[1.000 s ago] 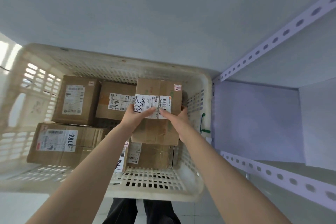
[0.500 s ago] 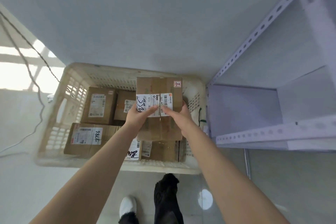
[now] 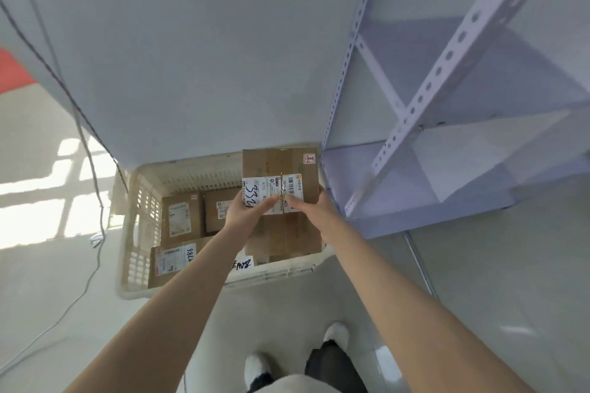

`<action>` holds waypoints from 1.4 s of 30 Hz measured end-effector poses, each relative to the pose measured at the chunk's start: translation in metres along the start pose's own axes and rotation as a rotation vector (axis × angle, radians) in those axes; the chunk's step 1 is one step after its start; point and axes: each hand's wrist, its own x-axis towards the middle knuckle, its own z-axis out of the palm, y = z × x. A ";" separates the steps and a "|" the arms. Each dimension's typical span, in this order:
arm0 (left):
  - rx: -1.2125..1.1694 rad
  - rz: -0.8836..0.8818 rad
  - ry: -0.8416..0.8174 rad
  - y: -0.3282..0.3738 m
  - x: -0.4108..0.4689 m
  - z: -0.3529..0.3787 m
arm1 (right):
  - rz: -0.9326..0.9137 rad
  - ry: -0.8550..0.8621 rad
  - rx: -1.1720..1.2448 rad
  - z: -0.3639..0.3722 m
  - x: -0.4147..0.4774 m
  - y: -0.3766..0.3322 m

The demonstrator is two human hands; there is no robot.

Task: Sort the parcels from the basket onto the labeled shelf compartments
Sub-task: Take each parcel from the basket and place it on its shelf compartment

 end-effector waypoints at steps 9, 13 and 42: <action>0.089 0.041 -0.025 0.012 -0.038 0.069 | -0.054 0.010 0.063 -0.081 -0.030 0.011; 0.106 0.037 -0.027 0.005 -0.059 0.124 | -0.055 -0.002 0.027 -0.140 -0.034 0.037; 0.133 -0.029 -0.037 -0.011 -0.030 0.341 | -0.019 -0.004 -0.154 -0.352 0.021 0.086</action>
